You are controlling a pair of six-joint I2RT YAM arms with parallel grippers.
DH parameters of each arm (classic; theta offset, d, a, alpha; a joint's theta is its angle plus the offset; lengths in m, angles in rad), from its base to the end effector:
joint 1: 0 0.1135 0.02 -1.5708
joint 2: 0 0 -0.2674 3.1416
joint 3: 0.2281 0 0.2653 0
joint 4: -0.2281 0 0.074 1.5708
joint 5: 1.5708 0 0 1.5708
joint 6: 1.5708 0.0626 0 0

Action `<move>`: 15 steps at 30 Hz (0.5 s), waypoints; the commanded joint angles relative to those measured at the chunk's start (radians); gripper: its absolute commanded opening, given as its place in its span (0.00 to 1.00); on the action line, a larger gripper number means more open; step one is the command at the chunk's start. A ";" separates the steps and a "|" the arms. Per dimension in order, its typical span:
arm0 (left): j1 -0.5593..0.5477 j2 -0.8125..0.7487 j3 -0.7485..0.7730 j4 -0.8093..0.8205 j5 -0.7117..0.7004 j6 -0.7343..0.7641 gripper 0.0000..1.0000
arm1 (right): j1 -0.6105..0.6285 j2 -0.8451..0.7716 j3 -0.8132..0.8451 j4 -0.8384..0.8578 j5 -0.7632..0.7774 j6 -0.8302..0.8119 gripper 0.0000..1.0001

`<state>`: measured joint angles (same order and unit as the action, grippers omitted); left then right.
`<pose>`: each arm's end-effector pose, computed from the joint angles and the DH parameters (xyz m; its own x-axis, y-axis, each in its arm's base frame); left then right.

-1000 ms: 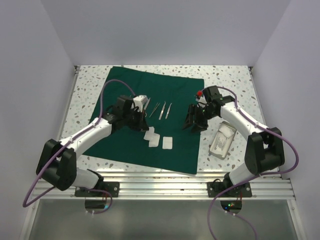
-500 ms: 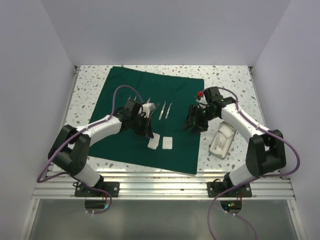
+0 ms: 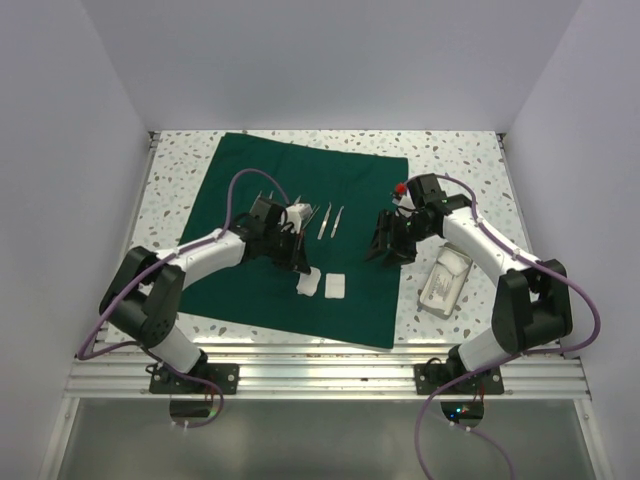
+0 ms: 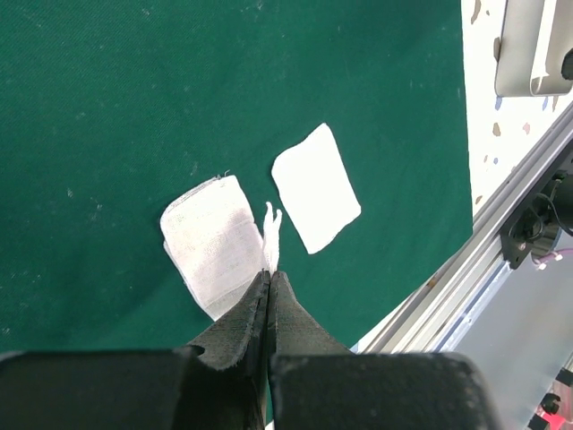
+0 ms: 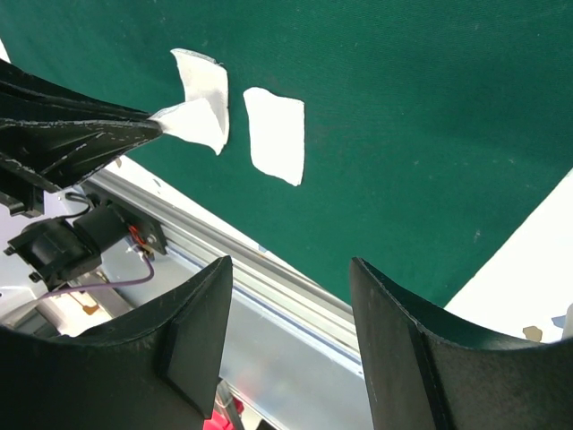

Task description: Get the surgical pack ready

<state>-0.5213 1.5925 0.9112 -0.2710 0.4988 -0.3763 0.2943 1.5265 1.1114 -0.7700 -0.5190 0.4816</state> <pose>0.2791 -0.1948 0.1596 -0.9062 0.1483 -0.3960 0.3708 0.7289 -0.5756 0.2945 0.1217 0.2124 -0.9852 0.1217 -0.1205 0.0292 0.8130 0.5816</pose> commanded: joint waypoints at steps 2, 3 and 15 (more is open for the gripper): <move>0.006 0.021 0.009 0.050 0.024 -0.021 0.00 | -0.001 -0.009 0.005 0.017 -0.019 0.008 0.59; 0.009 0.023 0.005 0.052 0.012 -0.019 0.00 | -0.001 -0.011 0.007 0.017 -0.019 0.008 0.59; 0.026 0.073 0.006 0.043 -0.040 -0.016 0.00 | 0.000 -0.006 -0.001 0.017 -0.022 0.011 0.59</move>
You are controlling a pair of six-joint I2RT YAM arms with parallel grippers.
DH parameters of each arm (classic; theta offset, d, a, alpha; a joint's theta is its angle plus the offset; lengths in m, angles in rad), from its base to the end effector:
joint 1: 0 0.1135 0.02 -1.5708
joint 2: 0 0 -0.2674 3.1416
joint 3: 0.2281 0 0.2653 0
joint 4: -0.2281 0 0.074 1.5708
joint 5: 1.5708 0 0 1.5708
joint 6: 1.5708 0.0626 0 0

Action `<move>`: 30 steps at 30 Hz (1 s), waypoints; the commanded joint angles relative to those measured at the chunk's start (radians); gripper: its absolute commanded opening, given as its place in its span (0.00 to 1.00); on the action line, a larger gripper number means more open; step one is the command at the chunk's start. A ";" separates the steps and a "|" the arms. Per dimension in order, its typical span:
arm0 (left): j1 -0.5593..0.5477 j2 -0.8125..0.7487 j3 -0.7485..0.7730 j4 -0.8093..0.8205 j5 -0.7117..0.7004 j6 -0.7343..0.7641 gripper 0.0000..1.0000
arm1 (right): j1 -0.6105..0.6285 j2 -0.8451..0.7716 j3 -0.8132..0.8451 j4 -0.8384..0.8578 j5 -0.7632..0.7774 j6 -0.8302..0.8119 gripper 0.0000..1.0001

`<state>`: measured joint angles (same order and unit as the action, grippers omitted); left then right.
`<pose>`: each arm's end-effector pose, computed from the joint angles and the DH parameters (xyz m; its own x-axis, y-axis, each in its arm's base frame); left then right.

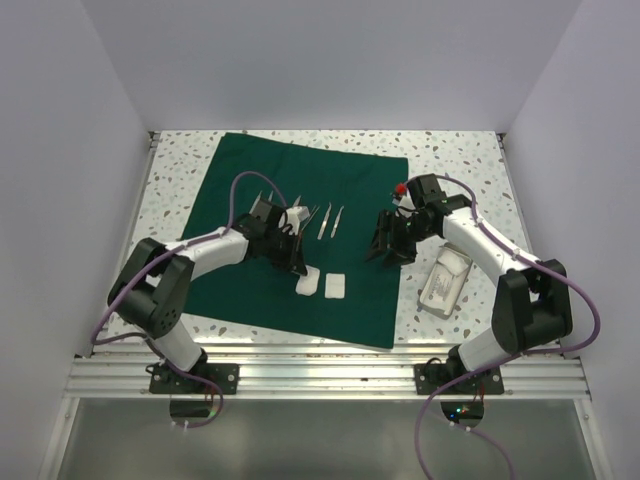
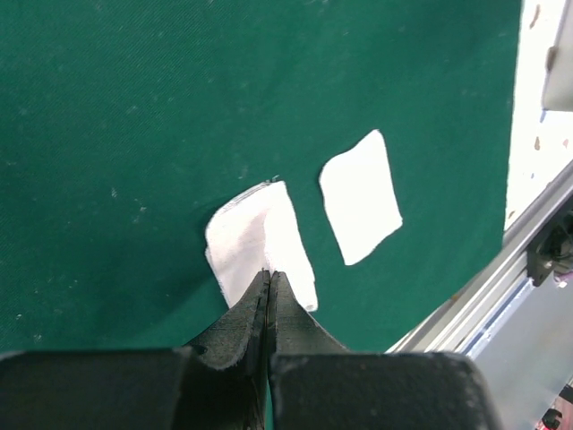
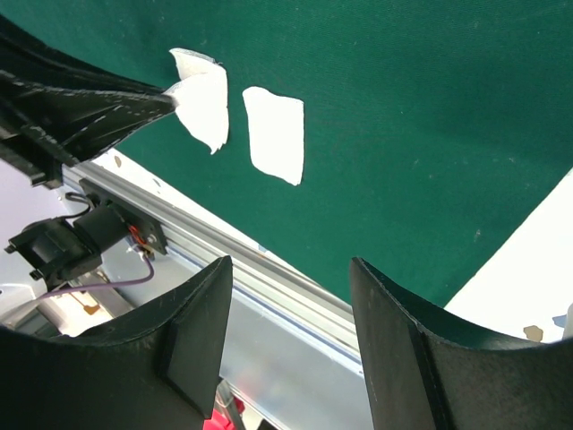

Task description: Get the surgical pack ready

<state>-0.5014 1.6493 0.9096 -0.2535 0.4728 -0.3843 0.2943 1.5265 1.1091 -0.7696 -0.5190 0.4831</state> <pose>0.2872 -0.1899 0.1415 -0.9232 0.1254 -0.3632 0.3234 0.7639 -0.5584 0.2942 0.1216 0.2117 -0.9854 0.1228 -0.1179 0.0318 0.8131 0.5812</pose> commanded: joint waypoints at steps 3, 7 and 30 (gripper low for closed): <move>0.006 0.027 0.005 0.027 -0.014 -0.004 0.00 | 0.000 -0.009 0.003 0.015 -0.024 0.009 0.59; 0.006 0.041 0.012 0.016 -0.034 0.004 0.00 | 0.000 -0.008 0.000 0.016 -0.027 0.014 0.59; -0.008 -0.224 -0.023 -0.115 -0.112 -0.045 0.62 | 0.072 0.092 -0.045 0.107 -0.075 0.045 0.62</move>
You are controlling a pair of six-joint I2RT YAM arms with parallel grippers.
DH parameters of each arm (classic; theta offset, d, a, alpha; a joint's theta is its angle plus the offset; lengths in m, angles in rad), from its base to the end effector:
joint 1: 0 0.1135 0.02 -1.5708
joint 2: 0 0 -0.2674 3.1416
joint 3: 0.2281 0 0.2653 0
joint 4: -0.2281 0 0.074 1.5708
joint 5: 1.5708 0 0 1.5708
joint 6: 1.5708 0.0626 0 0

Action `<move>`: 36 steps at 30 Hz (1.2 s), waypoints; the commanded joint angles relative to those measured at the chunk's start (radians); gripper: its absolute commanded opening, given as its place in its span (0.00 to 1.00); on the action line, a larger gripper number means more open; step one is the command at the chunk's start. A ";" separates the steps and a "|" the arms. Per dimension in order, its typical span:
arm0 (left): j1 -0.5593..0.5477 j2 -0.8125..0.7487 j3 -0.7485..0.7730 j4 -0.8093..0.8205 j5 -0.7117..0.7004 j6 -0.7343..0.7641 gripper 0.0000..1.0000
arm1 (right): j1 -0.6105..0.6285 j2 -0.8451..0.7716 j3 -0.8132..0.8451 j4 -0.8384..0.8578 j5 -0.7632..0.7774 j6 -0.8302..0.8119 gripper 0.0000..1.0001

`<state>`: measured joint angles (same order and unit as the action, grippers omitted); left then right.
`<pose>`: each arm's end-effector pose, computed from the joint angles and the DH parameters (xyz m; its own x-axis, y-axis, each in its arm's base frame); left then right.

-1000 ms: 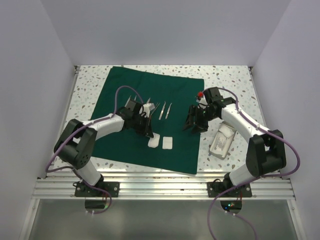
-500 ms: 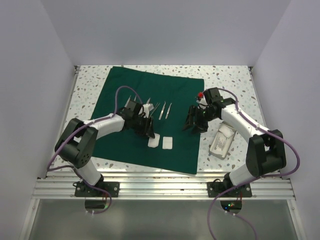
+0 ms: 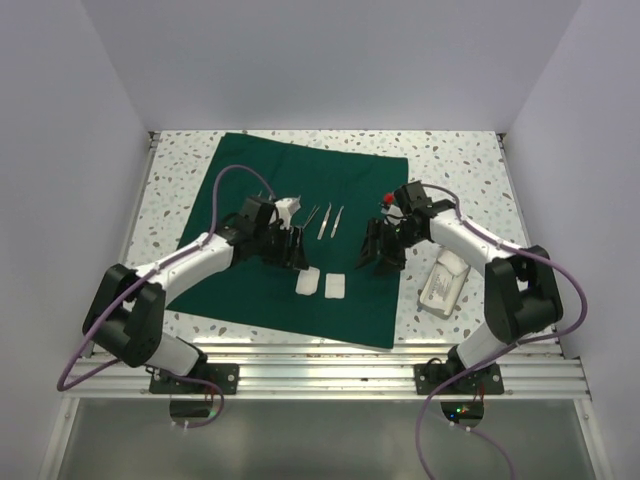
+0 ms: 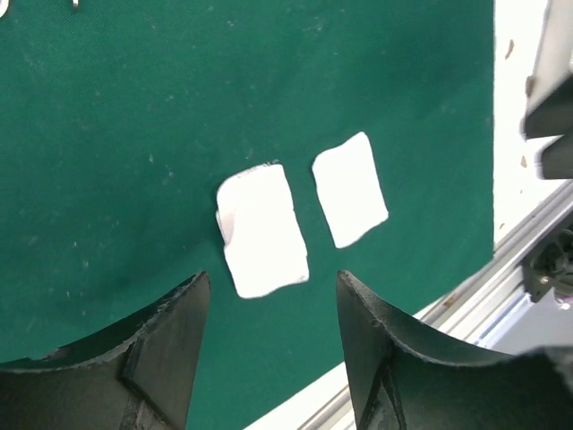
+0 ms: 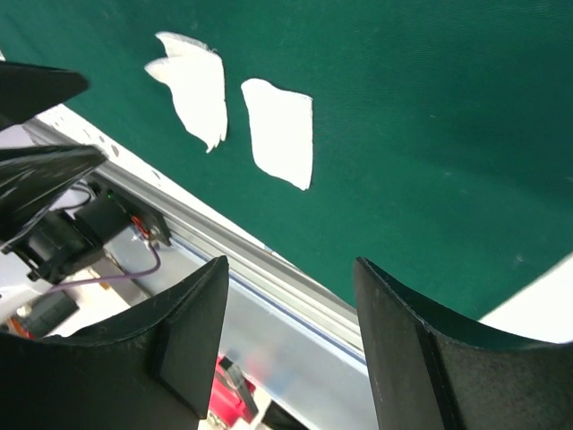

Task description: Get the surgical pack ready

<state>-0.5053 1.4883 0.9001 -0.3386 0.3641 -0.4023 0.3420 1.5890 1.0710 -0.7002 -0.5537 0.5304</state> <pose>0.2743 -0.1772 0.1806 -0.8943 0.0766 -0.4410 0.3144 0.8087 -0.4971 0.2933 0.1393 0.1856 -0.9935 0.1031 -0.0482 0.0536 0.7979 0.6004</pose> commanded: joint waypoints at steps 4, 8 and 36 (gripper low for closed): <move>-0.032 -0.072 -0.013 -0.007 0.062 -0.049 0.59 | 0.055 0.066 0.000 0.053 -0.045 0.002 0.61; -0.101 -0.034 0.002 0.053 0.075 -0.088 0.61 | 0.055 0.068 0.007 0.053 -0.032 0.003 0.61; -0.191 0.332 0.209 0.099 -0.060 -0.173 0.45 | -0.005 -0.055 -0.054 -0.019 0.015 -0.040 0.61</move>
<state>-0.6899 1.7969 1.0702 -0.2653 0.3096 -0.5598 0.3401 1.5543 1.0119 -0.7170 -0.5339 0.5034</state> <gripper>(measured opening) 0.450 0.607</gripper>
